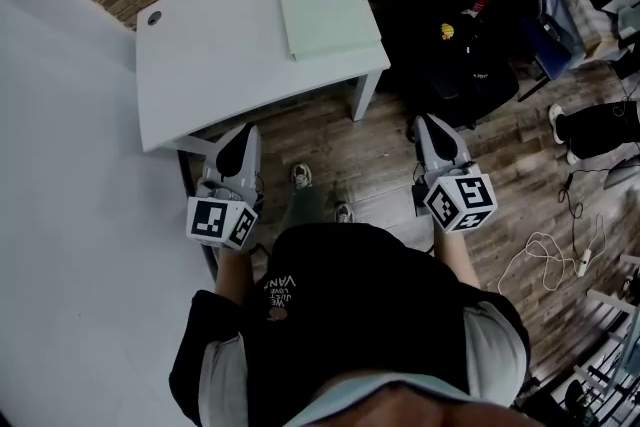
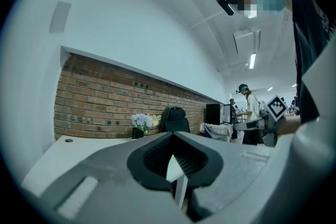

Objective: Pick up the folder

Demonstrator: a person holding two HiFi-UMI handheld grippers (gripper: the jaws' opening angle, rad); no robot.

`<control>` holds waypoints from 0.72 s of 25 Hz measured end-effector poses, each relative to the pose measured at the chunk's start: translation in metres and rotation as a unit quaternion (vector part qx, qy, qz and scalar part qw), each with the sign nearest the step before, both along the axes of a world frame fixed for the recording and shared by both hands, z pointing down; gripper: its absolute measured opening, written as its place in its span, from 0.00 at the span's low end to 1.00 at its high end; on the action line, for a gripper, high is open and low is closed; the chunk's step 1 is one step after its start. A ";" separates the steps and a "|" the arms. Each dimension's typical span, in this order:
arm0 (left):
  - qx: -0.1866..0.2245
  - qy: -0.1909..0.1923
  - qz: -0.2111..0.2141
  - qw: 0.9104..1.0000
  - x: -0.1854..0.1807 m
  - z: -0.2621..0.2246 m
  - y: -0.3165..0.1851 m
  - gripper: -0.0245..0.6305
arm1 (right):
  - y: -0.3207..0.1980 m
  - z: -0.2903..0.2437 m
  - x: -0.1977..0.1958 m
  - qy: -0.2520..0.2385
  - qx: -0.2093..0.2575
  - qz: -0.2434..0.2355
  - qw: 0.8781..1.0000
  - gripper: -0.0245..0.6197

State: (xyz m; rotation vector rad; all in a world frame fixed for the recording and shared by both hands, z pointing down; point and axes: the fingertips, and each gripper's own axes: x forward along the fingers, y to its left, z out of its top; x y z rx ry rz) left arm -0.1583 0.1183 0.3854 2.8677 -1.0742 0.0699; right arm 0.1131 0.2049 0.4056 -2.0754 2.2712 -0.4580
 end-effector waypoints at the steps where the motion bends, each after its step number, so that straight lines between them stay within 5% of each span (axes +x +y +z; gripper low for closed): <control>1: 0.000 0.001 0.004 1.000 0.002 0.000 -0.002 0.04 | -0.002 0.000 0.000 0.001 0.000 0.001 1.000 0.04; 18: -0.008 -0.008 0.066 0.998 0.014 0.001 -0.094 0.04 | -0.079 -0.004 -0.003 -0.005 -0.004 0.042 0.999 0.04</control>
